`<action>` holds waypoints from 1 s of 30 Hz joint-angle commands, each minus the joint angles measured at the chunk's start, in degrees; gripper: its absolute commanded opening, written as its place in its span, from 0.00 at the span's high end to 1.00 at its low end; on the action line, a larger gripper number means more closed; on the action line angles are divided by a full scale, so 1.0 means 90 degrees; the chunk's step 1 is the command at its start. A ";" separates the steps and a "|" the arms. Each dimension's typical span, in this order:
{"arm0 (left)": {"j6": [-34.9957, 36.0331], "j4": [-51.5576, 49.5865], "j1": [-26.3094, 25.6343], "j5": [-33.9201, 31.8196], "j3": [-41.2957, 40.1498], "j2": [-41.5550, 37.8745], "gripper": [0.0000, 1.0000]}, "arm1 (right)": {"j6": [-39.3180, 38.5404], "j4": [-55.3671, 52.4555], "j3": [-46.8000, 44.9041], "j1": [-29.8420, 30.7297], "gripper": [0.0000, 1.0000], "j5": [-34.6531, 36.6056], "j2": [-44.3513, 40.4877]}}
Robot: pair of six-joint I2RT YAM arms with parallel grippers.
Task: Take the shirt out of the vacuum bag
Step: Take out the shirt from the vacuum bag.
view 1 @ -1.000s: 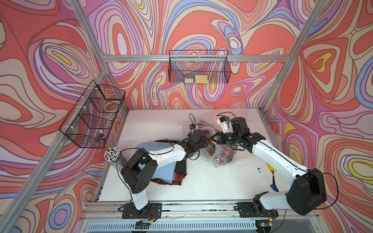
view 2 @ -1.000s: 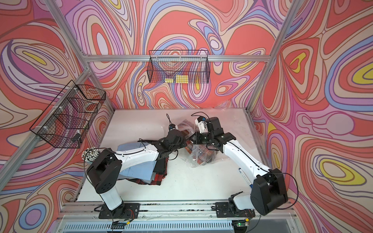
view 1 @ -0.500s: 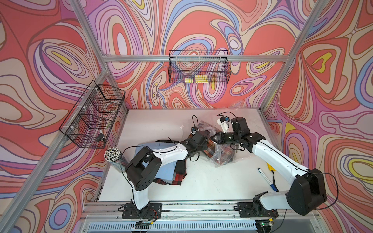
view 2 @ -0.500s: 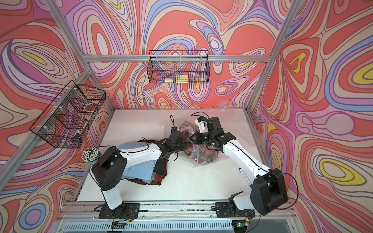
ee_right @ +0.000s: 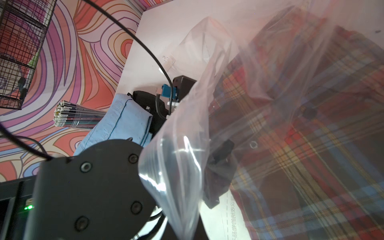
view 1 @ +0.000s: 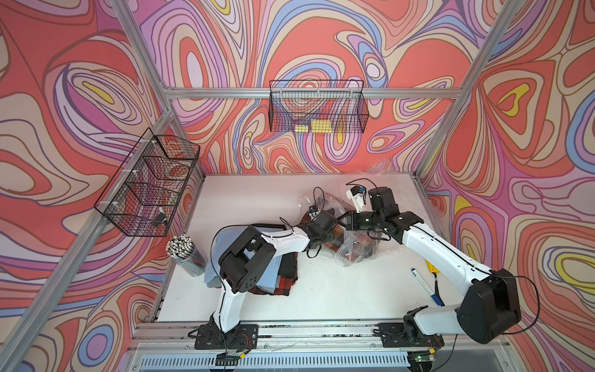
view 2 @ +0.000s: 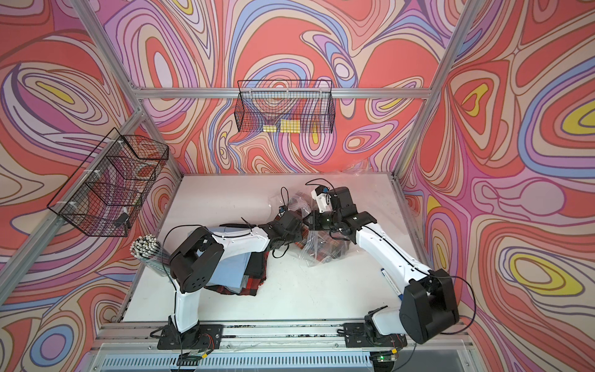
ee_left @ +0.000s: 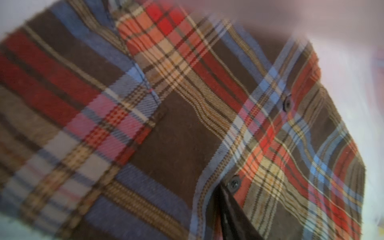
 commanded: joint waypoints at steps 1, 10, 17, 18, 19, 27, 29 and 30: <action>-0.0064 0.0477 -0.0249 -0.0535 0.0016 -0.0109 0.44 | 0.0000 0.0178 -0.0019 0.0017 1.00 -0.0094 -0.0037; -0.0406 0.1177 -0.0402 -0.0895 -0.0007 0.0210 0.48 | 0.0060 0.0219 -0.0048 0.0025 1.00 -0.0094 -0.0067; -0.0436 0.1031 -0.0422 -0.1065 0.0385 0.0493 0.58 | 0.0094 0.0286 -0.0118 0.0020 1.00 -0.0133 -0.0050; -0.0423 0.1013 -0.0433 -0.1056 0.0442 0.0522 0.66 | 0.0099 0.0289 -0.0118 0.0020 1.00 -0.0138 -0.0052; -0.0353 0.1058 -0.0430 -0.1004 0.0485 0.0558 0.91 | 0.0097 0.0296 -0.0118 0.0020 1.00 -0.0134 -0.0052; -0.0015 0.1442 -0.0420 -0.1146 -0.0152 -0.0211 1.00 | 0.0011 0.0200 -0.0213 0.0027 1.00 0.0097 -0.0223; 0.0075 0.1461 -0.0425 -0.1199 -0.0424 -0.0629 1.00 | -0.0009 0.0189 -0.0244 0.0019 1.00 0.0136 -0.0227; 0.0148 0.1501 -0.0425 -0.1210 -0.0554 -0.0839 1.00 | -0.0011 0.0194 -0.0254 0.0019 1.00 0.0148 -0.0229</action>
